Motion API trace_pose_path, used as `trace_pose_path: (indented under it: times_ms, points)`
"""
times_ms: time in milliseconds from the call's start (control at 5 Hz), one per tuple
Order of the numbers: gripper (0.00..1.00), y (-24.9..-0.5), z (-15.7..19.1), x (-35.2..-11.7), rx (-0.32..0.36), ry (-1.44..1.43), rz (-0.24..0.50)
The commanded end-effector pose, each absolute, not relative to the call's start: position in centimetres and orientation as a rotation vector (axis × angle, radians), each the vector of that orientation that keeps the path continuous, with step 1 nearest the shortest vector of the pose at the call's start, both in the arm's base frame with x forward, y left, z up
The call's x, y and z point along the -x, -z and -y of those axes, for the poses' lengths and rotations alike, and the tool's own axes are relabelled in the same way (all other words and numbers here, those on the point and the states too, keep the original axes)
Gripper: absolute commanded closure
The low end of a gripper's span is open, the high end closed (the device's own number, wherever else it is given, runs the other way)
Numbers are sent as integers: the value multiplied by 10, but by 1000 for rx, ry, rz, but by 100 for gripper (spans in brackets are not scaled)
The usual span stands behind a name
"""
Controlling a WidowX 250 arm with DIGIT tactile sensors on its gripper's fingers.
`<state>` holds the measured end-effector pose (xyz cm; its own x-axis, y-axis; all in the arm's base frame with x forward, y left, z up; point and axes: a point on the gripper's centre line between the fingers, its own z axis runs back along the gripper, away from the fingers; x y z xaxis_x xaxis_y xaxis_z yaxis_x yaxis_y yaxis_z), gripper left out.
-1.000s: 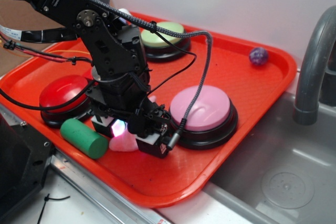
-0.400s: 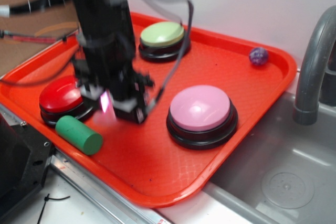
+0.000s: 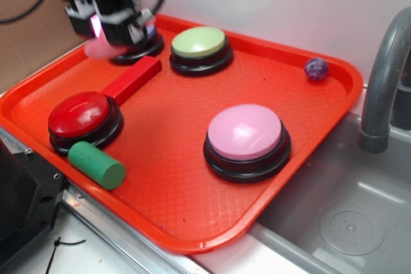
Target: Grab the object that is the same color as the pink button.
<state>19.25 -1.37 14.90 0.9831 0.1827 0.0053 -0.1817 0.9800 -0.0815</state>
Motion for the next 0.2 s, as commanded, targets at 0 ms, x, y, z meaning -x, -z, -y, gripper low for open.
trace_pose_path:
  times_ms: [0]
  points:
    - [100, -183, -47, -200, 94, -286, 124]
